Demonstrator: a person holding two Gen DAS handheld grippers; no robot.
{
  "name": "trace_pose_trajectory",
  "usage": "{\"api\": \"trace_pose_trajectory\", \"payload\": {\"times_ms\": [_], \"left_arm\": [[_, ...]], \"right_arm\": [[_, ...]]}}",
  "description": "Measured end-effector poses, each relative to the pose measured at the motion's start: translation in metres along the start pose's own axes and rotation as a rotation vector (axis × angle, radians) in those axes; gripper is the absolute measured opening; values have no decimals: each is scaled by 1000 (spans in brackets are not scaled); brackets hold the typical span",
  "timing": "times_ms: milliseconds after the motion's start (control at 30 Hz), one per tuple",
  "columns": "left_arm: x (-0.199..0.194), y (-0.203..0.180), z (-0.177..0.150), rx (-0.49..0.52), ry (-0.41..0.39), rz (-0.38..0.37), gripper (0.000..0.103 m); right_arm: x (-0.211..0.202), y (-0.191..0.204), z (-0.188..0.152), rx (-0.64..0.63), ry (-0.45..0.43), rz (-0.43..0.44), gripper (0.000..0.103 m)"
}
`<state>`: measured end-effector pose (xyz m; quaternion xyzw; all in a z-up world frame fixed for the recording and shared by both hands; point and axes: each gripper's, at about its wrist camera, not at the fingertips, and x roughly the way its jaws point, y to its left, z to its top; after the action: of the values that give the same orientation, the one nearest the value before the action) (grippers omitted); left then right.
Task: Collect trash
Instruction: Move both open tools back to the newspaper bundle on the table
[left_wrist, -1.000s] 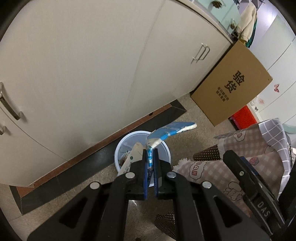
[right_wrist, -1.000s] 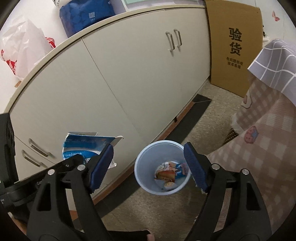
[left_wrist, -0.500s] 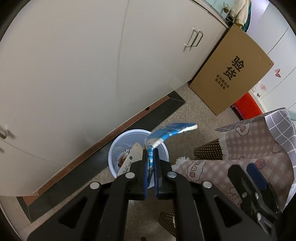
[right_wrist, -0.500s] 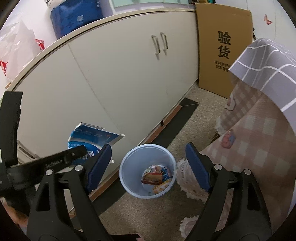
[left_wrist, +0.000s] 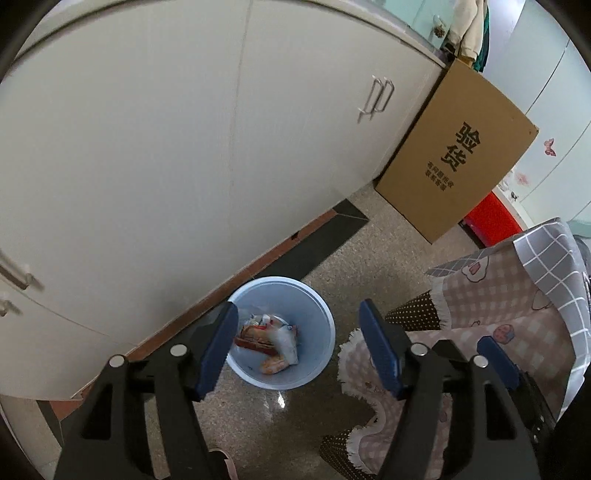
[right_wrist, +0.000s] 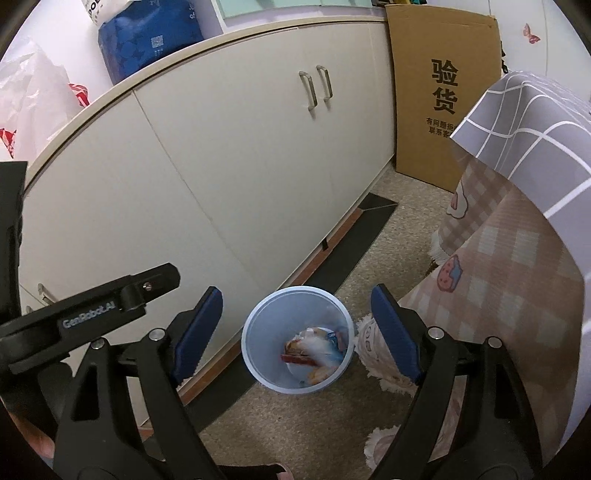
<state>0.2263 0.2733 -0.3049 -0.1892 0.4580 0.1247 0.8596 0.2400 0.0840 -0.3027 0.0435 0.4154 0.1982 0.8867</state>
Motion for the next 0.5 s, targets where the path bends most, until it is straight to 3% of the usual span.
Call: {"api": "trace_pose_trajectory", "payload": {"times_ms": [267,500], "left_arm": [[-66,13,-6,-15,-122,59,67],[-137,3,-10,-6,-257,95,67]], "right_arm": [[-34,16,6,-19,-45,35,82],[-82,29,17,-24,-105,97,82]]}}
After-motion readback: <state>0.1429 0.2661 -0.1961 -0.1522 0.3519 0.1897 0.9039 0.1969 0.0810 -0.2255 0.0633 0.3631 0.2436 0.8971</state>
